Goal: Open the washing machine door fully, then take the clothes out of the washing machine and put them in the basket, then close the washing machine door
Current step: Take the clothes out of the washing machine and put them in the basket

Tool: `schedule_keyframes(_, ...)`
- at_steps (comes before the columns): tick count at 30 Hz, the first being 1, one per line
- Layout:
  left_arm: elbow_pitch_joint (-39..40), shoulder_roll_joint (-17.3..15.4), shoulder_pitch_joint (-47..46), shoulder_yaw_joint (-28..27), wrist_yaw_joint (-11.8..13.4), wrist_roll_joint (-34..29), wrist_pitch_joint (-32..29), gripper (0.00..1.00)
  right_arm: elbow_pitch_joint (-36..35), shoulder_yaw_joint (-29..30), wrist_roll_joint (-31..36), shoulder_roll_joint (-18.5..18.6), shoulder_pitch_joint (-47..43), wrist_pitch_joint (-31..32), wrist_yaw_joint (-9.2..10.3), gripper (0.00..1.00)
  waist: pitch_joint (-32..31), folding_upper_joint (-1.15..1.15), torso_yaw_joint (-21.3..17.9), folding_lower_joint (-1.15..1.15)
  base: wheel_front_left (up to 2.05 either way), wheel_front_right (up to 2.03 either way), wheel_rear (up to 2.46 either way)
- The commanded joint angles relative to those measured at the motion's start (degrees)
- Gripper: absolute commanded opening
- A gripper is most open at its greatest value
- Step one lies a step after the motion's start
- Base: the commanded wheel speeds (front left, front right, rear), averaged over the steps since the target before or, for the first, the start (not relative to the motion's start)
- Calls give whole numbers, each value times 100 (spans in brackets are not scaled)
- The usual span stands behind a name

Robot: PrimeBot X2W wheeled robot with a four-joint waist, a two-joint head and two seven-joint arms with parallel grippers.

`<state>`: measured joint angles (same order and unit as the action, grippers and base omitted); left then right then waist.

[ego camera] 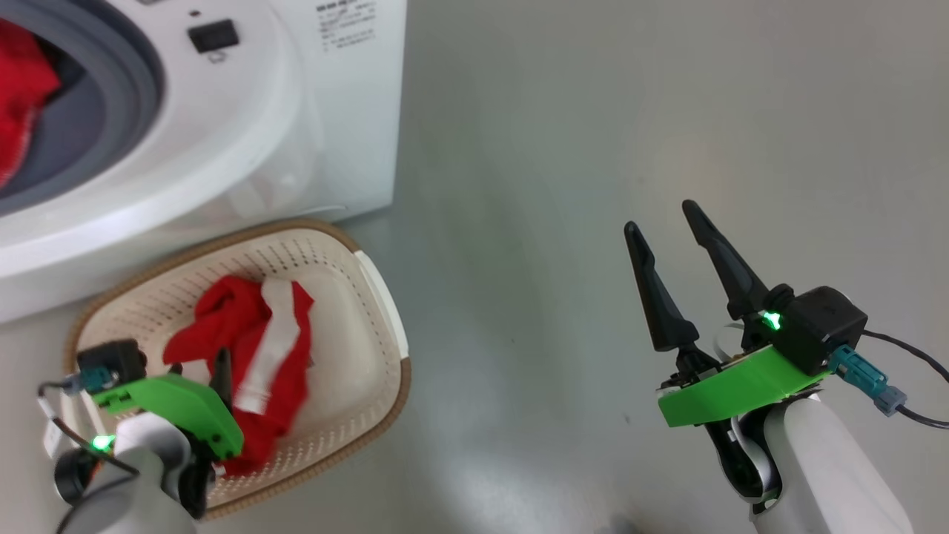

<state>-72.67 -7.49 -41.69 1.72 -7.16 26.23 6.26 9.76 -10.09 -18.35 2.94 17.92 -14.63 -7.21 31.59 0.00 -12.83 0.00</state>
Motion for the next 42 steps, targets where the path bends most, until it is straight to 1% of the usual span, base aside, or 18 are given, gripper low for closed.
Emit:
schedule_keyframes(1,80,-125,285,-79,-26,42,142,100,-85,-94,42,-6,-139,-37,-28,100,-323,0,185,0,0,0,0)
schedule_keyframes(8,516,99,653,258,-31,300,601,100,20,-22,236,-6,-297,-37,-28,100,-986,0,456,0,0,0,0)
schedule_keyframes(11,811,112,807,413,-32,438,741,100,35,-23,320,-6,-365,-37,-28,100,-1216,0,568,0,0,0,0)
schedule_keyframes(16,1308,-25,1003,512,-32,505,862,100,77,47,400,-6,-450,-37,-28,100,-1524,0,714,0,0,0,0)
schedule_keyframes(18,1613,-67,1107,426,-32,538,869,100,93,73,412,-6,-474,-37,-28,100,-1646,0,750,0,0,0,0)
schedule_keyframes(23,2493,-133,1577,-10,-32,392,872,100,134,130,450,-6,-556,-37,-28,100,-1974,0,778,0,0,0,0)
schedule_keyframes(27,3197,-82,2013,-278,-32,131,873,100,170,206,472,-6,-678,-37,-28,100,-2260,0,787,0,0,0,0)
schedule_keyframes(32,4131,-19,2575,-421,-33,-84,873,100,139,380,529,-6,-887,-37,-28,100,-2602,0,795,0,0,0,0)
schedule_keyframes(34,4411,-16,2796,-557,-33,-264,873,100,116,438,550,-6,-988,-37,-28,100,-2741,0,796,0,0,0,0)
schedule_keyframes(35,4411,-16,2796,-557,-33,-264,873,100,116,438,550,-6,-988,-37,-28,100,-2741,0,796,0,0,0,0)
schedule_keyframes(37,4769,58,3112,-744,-33,-436,874,100,79,522,574,-6,-1161,-37,-28,100,-2953,0,789,0,0,0,0)
schedule_keyframes(42,5390,107,3569,-830,-33,-642,874,100,-22,647,616,-6,-1351,-37,-28,100,-3150,0,768,0,0,0,0)
